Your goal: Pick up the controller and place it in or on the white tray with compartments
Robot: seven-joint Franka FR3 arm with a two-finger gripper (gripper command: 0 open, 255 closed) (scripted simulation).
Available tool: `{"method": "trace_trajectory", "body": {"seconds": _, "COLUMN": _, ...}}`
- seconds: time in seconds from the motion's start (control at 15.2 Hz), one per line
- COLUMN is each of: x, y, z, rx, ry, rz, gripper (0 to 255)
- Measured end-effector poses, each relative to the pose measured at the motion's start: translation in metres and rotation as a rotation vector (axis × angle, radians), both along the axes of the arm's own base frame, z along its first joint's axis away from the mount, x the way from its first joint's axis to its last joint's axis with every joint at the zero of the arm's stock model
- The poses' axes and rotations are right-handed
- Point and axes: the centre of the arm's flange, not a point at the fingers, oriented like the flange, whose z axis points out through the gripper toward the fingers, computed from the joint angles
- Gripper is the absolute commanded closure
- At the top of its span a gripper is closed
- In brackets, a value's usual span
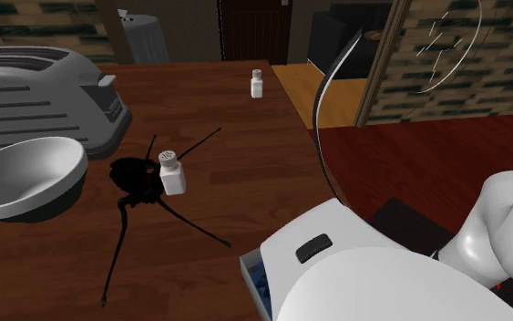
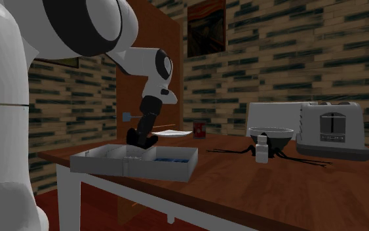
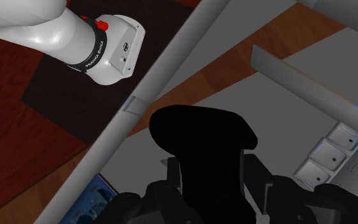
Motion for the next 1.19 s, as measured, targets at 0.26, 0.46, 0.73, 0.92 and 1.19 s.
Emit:
{"method": "trace_trajectory", "body": {"seconds": 0.26, "x": 0.0, "y": 0.0, "z": 0.0, "rx": 0.0, "ry": 0.0, "rz": 0.0, "gripper": 0}}
{"method": "trace_trajectory", "body": {"seconds": 0.46, "x": 0.0, "y": 0.0, "z": 0.0, "rx": 0.0, "ry": 0.0, "rz": 0.0, "gripper": 0}}
{"method": "trace_trajectory", "body": {"seconds": 0.73, "x": 0.006, "y": 0.016, "z": 0.035, "rx": 0.002, "ry": 0.001, "rz": 0.004, "gripper": 0}}
{"method": "trace_trajectory", "body": {"seconds": 0.92, "x": 0.01, "y": 0.019, "z": 0.043, "rx": 0.0, "ry": 0.0, "rz": 0.0, "gripper": 0}}
{"method": "trace_trajectory", "body": {"seconds": 1.19, "x": 0.01, "y": 0.02, "z": 0.045, "rx": 0.0, "ry": 0.0, "rz": 0.0, "gripper": 0}}
